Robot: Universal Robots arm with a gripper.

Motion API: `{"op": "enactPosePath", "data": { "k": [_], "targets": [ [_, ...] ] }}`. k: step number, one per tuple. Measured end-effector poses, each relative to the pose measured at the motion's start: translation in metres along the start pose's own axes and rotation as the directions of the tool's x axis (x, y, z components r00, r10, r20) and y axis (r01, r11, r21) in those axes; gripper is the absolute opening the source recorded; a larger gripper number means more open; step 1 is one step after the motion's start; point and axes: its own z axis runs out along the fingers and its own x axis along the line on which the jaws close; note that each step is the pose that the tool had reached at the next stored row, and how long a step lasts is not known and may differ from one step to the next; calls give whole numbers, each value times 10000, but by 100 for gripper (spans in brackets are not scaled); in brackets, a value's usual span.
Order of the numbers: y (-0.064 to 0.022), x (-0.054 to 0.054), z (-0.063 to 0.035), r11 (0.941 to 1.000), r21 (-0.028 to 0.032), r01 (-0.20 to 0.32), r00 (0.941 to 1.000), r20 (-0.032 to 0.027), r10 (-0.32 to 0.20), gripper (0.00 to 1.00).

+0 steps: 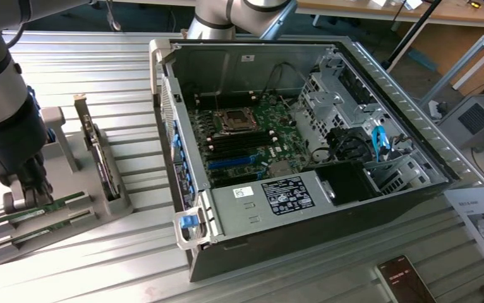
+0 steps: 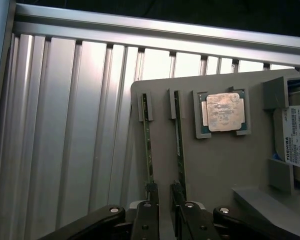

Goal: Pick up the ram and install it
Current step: 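Pick up the ram and move it above insertion slot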

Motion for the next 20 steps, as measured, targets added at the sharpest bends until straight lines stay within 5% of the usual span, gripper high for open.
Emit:
{"op": "enactPosePath", "data": {
  "k": [20],
  "targets": [
    [1,6,74,10000,31,19,10000,-4,-19,24]
  ]
}}
